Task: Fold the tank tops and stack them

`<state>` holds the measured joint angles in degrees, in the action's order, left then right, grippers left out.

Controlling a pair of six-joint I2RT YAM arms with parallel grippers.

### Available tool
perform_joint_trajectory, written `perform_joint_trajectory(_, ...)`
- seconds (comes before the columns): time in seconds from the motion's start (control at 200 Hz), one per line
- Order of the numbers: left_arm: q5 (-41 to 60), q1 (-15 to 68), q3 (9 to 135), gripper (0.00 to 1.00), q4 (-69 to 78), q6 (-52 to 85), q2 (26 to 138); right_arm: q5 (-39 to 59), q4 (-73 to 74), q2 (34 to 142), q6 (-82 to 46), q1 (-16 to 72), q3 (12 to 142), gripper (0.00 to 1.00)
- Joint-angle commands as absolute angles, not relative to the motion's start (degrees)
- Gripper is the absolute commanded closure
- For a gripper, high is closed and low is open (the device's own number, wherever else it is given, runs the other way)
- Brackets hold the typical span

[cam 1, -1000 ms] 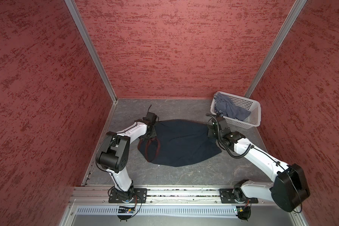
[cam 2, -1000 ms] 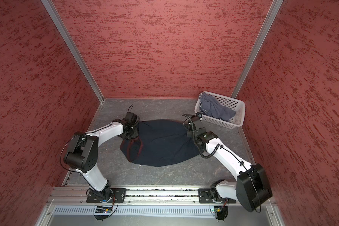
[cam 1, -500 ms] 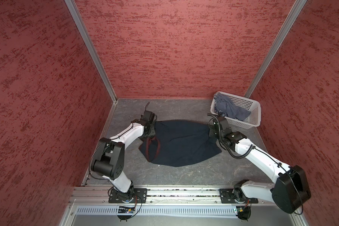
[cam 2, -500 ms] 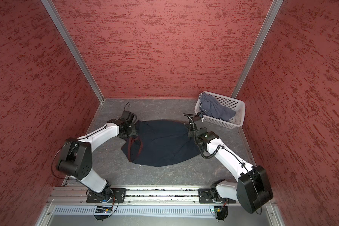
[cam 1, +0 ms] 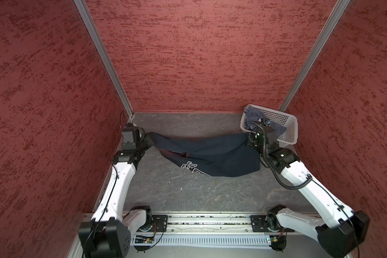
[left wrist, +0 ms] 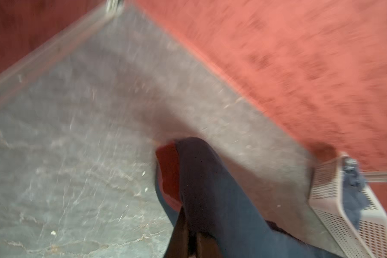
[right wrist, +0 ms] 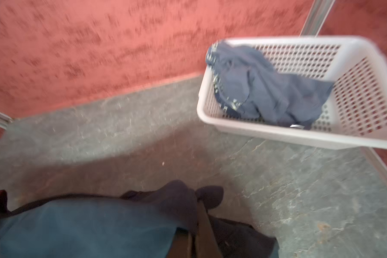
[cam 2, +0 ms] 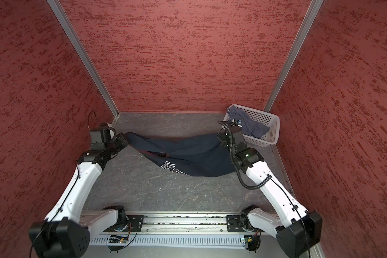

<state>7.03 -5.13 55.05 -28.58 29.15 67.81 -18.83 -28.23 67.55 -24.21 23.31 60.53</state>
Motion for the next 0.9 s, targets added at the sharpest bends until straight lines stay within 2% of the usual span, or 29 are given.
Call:
perform_joint_trajectory(0.0,12.7,-5.5,57.1,0.94,-31.3,29.6,77.6,-13.5,-23.7,75.4,-25.4,21.1,61.2,1.0)
perform_joint_trajectory(0.19,12.5,-4.4,63.3,0.82,-31.6,28.1,90.9,-9.2,-23.6,92.1,-24.9,17.8,70.7,1.0)
perform_joint_trajectory(0.346,8.5,-3.9,66.5,0.73,-31.9,27.9,92.2,-9.7,-25.4,97.1,-24.7,15.5,76.8,1.0)
perform_joint_trajectory(0.431,5.7,-3.9,67.3,0.56,-33.2,28.1,91.0,-10.7,-25.8,97.8,-24.1,14.7,78.4,1.0)
perform_joint_trajectory(0.501,4.0,-3.2,66.2,0.46,-34.4,28.2,88.9,-11.5,-27.0,98.4,-23.7,14.6,79.4,1.0)
perform_joint_trajectory(0.551,1.7,-1.0,64.9,0.35,-35.3,28.2,86.0,-11.4,-27.3,98.5,-23.6,14.6,79.4,1.0)
perform_joint_trajectory(0.611,-0.1,3.0,62.8,0.28,-36.4,28.3,81.8,-10.8,-26.8,98.1,-23.6,14.6,78.2,1.0)
perform_joint_trajectory(0.686,0.9,9.2,59.4,0.28,-36.5,28.6,77.0,-10.2,-26.2,97.3,-23.7,14.7,76.7,1.0)
perform_joint_trajectory(0.751,2.8,14.5,57.6,0.31,-36.8,29.4,75.2,-10.0,-25.9,96.6,-23.7,14.7,75.7,1.0)
perform_joint_trajectory(0.892,4.1,22.6,56.6,0.35,-38.3,31.4,79.1,-8.8,-25.3,95.3,-23.8,14.6,74.2,1.0)
